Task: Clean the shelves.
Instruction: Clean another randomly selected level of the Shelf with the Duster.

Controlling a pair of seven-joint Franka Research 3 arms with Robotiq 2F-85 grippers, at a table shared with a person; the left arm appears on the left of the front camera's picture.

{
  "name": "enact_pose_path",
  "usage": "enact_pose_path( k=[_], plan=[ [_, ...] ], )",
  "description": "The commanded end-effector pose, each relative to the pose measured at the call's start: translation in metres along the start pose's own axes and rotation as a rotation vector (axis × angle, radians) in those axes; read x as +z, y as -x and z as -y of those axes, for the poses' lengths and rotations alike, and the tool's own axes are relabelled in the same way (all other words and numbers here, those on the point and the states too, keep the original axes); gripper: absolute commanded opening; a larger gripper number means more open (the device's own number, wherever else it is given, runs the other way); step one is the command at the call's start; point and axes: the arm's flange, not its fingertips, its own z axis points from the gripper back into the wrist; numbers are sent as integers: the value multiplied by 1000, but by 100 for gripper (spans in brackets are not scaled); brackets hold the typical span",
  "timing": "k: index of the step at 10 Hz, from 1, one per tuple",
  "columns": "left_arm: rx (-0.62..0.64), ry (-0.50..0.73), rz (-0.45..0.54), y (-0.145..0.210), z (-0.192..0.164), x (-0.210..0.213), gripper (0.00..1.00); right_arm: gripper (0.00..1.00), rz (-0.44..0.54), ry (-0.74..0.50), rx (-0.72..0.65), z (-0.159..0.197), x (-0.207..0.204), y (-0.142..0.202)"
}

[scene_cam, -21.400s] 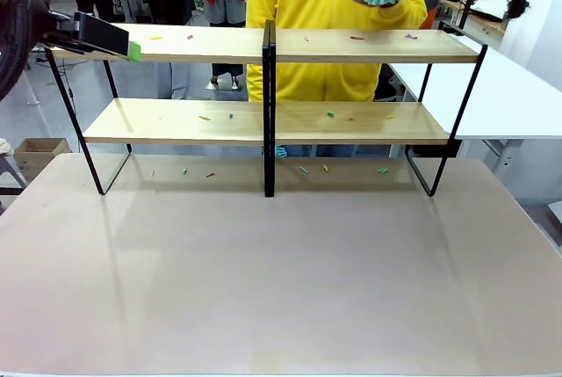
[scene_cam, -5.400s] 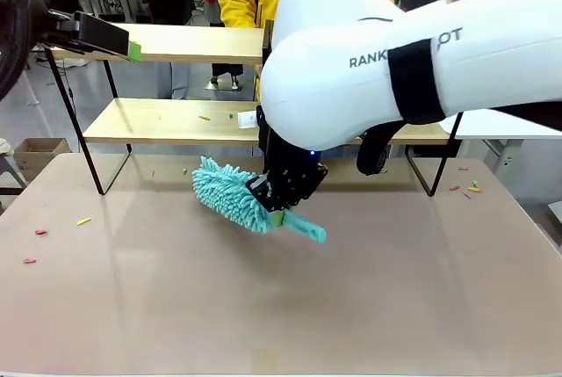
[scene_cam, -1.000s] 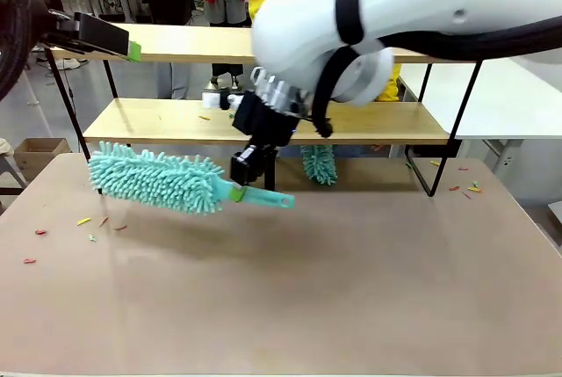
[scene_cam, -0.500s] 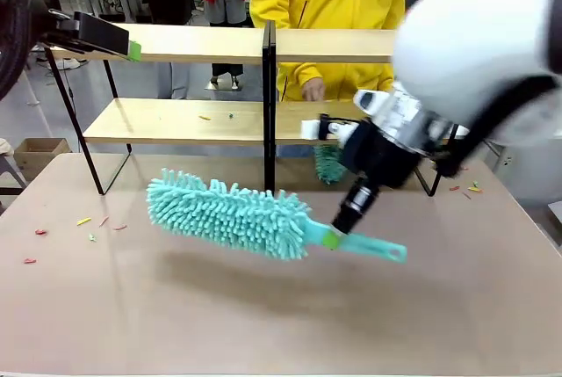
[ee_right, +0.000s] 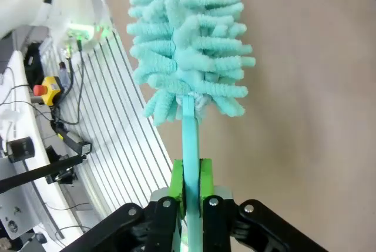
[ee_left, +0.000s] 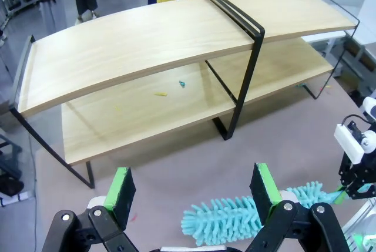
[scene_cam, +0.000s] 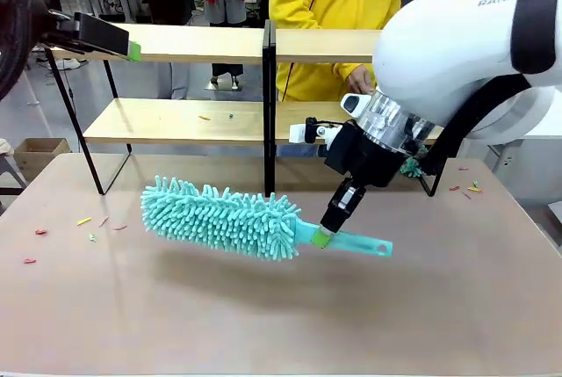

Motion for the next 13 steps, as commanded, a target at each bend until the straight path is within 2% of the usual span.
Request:
enact_pose_path(
  k=[1, 3, 5, 6, 8, 13],
  plan=[
    [0, -3, 5, 0, 0, 1, 100, 12, -27, 13, 6, -10, 3, 6],
    [0, -3, 5, 0, 0, 1, 100, 12, 61, 5, -27, 1, 29, 28],
    [0, -3, 5, 0, 0, 1, 100, 12, 139, -27, 15, 2, 71, 58],
    [0, -3, 5, 0, 0, 1, 100, 12, 128, -29, 26, 1, 81, 62],
    [0, -3, 5, 0, 0, 1, 100, 12, 83, -36, 45, 4, 68, 44],
    [0, -3, 5, 0, 0, 1, 100, 12, 152, -18, 5, 7, 87, 65]
  ],
)
